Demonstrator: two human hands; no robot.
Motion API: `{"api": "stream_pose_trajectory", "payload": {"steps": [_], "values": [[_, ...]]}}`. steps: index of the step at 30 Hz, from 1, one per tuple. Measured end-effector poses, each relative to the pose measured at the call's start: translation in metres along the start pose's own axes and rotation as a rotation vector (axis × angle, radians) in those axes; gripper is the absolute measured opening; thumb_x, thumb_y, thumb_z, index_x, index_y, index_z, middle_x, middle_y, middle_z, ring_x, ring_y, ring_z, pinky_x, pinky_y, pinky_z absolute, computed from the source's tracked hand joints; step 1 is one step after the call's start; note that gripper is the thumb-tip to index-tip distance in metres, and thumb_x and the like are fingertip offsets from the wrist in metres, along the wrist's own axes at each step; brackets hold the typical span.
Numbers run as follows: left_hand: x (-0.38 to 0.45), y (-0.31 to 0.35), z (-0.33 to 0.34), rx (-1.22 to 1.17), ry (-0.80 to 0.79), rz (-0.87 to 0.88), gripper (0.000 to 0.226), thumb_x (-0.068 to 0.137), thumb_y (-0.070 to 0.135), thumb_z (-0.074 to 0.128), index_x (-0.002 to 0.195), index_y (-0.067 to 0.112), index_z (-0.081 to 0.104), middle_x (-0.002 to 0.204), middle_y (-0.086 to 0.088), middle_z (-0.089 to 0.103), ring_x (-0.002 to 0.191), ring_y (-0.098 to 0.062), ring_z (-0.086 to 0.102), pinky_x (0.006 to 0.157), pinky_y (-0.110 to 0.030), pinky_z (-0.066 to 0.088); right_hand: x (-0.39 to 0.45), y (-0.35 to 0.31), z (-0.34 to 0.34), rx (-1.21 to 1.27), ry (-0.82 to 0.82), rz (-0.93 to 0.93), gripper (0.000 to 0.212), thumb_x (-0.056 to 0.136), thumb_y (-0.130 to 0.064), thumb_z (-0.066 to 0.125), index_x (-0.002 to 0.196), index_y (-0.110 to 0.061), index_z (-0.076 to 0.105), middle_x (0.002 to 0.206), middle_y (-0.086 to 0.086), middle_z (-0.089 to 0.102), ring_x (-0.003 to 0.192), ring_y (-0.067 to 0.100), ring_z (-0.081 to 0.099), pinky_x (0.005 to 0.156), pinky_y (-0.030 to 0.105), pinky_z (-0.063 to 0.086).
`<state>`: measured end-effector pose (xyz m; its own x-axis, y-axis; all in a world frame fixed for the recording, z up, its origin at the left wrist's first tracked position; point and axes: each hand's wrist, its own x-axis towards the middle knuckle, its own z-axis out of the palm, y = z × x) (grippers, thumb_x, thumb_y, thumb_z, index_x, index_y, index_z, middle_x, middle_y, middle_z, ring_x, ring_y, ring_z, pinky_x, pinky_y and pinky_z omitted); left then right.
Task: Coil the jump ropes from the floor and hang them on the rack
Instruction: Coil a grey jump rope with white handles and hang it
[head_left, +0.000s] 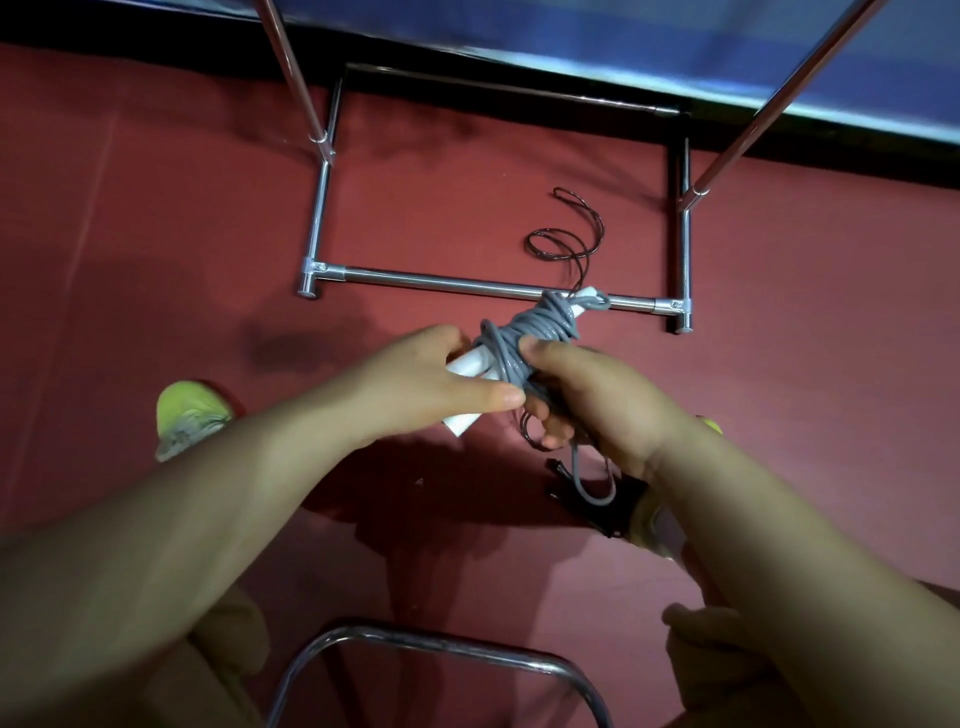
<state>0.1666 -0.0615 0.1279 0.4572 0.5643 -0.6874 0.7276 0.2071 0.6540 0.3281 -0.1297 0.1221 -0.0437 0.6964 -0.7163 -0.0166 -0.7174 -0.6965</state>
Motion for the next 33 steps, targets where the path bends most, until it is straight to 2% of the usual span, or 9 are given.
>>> {"api": "stream_pose_trajectory", "payload": {"steps": [2,5,9,13,17,20,24,31,33], "values": [[-0.005,0.002,-0.001,-0.216,-0.186,-0.078,0.052,0.057,0.061,0.074,0.092,0.024,0.064,0.082,0.004,0.072,0.08,-0.018,0.068,0.091,-0.045,0.051,0.001,0.0,-0.002,0.021,0.014,-0.082,0.034,0.086,-0.041,0.05,0.087,-0.007,0.058,0.056,0.003,0.045,0.048,0.017,0.035,0.05,0.029,0.036],[-0.011,0.008,-0.007,-0.553,-0.517,-0.198,0.065,0.067,0.073,0.047,0.086,0.014,0.067,0.08,-0.01,0.071,0.071,-0.024,0.068,0.08,-0.045,0.053,0.002,0.0,-0.005,0.134,-0.014,-0.198,0.036,0.077,-0.035,0.044,0.095,-0.006,0.055,0.062,0.012,0.039,0.054,0.021,0.032,0.049,0.028,0.031],[-0.013,0.01,-0.01,-0.852,-0.6,-0.223,0.072,0.071,0.071,0.036,0.082,0.007,0.067,0.062,-0.008,0.058,0.04,-0.015,0.049,0.059,-0.035,0.055,0.0,-0.006,-0.005,0.352,-0.189,-0.279,0.036,0.08,-0.026,0.038,0.099,0.0,0.052,0.061,0.012,0.042,0.055,0.023,0.035,0.05,0.024,0.039],[-0.013,0.009,-0.01,-0.85,-0.674,-0.213,0.062,0.073,0.072,0.038,0.072,0.016,0.065,0.057,0.0,0.047,0.036,-0.006,0.032,0.06,-0.031,0.053,-0.002,-0.003,-0.003,0.198,-0.147,-0.228,0.04,0.087,-0.04,0.042,0.084,-0.002,0.054,0.064,0.008,0.048,0.053,0.015,0.043,0.051,0.024,0.037],[-0.014,0.011,-0.006,-0.587,-0.522,-0.174,0.056,0.07,0.073,0.04,0.067,0.02,0.059,0.059,-0.001,0.05,0.037,-0.006,0.024,0.054,-0.025,0.046,-0.005,-0.003,-0.004,-0.086,-0.025,-0.142,0.045,0.091,-0.057,0.041,0.076,-0.016,0.052,0.063,-0.001,0.044,0.049,0.012,0.032,0.05,0.029,0.025],[-0.012,0.01,-0.001,-0.278,-0.357,-0.12,0.059,0.073,0.077,0.046,0.075,0.018,0.055,0.057,0.001,0.055,0.047,-0.013,0.032,0.053,-0.023,0.043,-0.007,-0.005,-0.003,-0.219,-0.007,-0.092,0.041,0.097,-0.051,0.035,0.075,-0.017,0.046,0.061,-0.002,0.041,0.045,0.007,0.032,0.044,0.022,0.028],[-0.008,0.007,0.002,-0.036,-0.182,-0.072,0.054,0.09,0.065,0.037,0.075,0.016,0.055,0.056,0.002,0.054,0.057,-0.014,0.047,0.059,-0.026,0.04,-0.005,0.0,-0.001,-0.298,0.038,-0.04,0.044,0.095,-0.055,0.037,0.069,-0.021,0.049,0.059,-0.004,0.039,0.045,0.01,0.032,0.042,0.024,0.028],[-0.002,0.001,-0.003,0.033,0.009,-0.069,0.076,0.059,0.08,0.032,0.073,0.012,0.062,0.06,-0.002,0.057,0.061,-0.02,0.053,0.067,-0.033,0.044,0.001,0.001,-0.005,-0.197,0.065,0.049,0.048,0.093,-0.054,0.046,0.074,-0.012,0.062,0.059,0.002,0.054,0.046,0.014,0.049,0.051,0.026,0.045],[-0.001,0.0,-0.003,0.174,0.069,-0.073,0.073,0.068,0.08,0.038,0.078,0.011,0.062,0.071,-0.001,0.061,0.07,-0.021,0.056,0.07,-0.033,0.044,0.002,0.002,-0.004,-0.047,0.004,0.095,0.041,0.096,-0.046,0.046,0.083,-0.011,0.062,0.067,0.008,0.06,0.051,0.017,0.055,0.055,0.029,0.047]]}}
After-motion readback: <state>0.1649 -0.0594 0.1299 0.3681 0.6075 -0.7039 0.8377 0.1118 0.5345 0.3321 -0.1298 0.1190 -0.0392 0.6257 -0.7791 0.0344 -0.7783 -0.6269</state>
